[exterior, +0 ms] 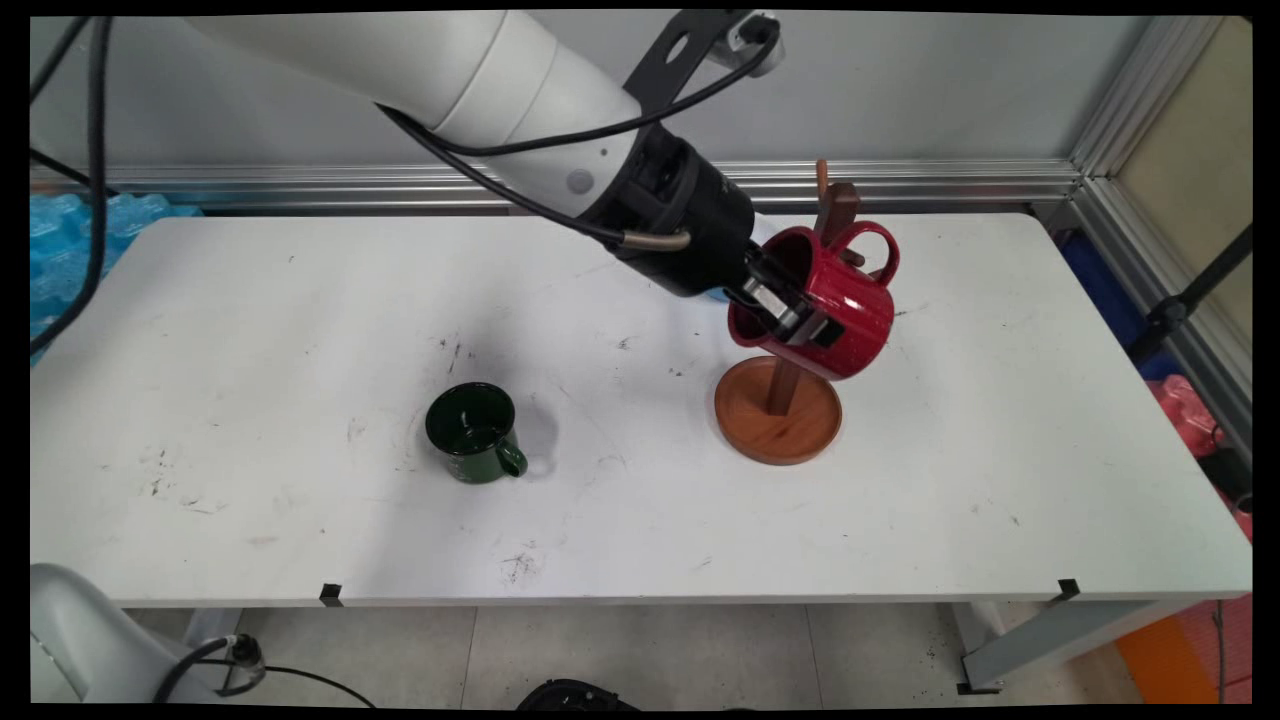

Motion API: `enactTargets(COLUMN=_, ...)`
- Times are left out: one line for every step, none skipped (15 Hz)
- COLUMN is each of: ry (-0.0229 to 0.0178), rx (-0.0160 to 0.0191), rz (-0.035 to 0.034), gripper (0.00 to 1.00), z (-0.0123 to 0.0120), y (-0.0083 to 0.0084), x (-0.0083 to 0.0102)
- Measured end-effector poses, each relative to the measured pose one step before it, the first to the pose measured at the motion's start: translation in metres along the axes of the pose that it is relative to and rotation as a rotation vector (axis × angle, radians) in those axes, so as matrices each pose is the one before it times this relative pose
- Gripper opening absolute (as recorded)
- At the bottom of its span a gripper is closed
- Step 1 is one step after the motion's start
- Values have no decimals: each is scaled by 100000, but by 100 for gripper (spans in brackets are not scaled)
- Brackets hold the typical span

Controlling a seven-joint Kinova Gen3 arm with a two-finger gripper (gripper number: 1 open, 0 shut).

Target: Place the picked object on the table

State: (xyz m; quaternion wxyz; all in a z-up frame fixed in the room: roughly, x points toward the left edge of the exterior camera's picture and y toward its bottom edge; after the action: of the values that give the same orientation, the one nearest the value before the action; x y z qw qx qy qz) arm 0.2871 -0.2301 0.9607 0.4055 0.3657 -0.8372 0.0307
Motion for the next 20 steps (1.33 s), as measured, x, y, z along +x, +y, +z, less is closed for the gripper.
enactTargets(ry=-109, rx=-871, rz=165, gripper=0, z=-252, y=379, x=-51)
enactTargets(ry=-49, rx=-787, rz=137, gripper=0, z=-240, y=356, x=-31)
enactTargets(ry=-45, rx=-649, rz=142, gripper=0, z=-173, y=282, x=0)
enactTargets(ry=-7, rx=-412, rz=65, gripper=0, z=-117, y=176, x=-2)
enactTargets(ry=-33, rx=-562, rz=129, gripper=0, z=-191, y=261, x=-8)
enactTargets(ry=-56, rx=-607, rz=170, gripper=0, z=-223, y=278, x=-1)
enactTargets(ry=-162, rx=-469, rz=218, gripper=0, z=-258, y=231, x=-23)
enactTargets(ry=-190, rx=-292, rz=191, gripper=0, z=-249, y=161, x=-16)
enactTargets(ry=-233, rx=-259, rz=276, gripper=0, z=-320, y=152, x=-20)
enactTargets(ry=-321, rx=-148, rz=276, gripper=0, z=-375, y=102, x=-33)
enactTargets(ry=-399, rx=-8, rz=342, gripper=0, z=-354, y=49, x=-37)
enactTargets(ry=-489, rx=109, rz=479, gripper=0, z=-448, y=3, x=-50)
enactTargets(ry=-635, rx=380, rz=404, gripper=0, z=-513, y=-102, x=-87)
enactTargets(ry=-735, rx=462, rz=391, gripper=0, z=-453, y=-138, x=-117)
enactTargets(ry=-474, rx=319, rz=269, gripper=0, z=-323, y=-126, x=-92)
enactTargets(ry=-857, rx=661, rz=515, gripper=0, z=-521, y=-276, x=-162)
enactTargets(ry=-635, rx=561, rz=322, gripper=0, z=-351, y=-230, x=-131)
enactTargets(ry=-989, rx=1110, rz=577, gripper=0, z=-557, y=-408, x=-204)
enactTargets(ry=-923, rx=1085, rz=462, gripper=0, z=-463, y=-404, x=-185)
enactTargets(ry=-998, rx=1244, rz=548, gripper=0, z=-469, y=-471, x=-192)
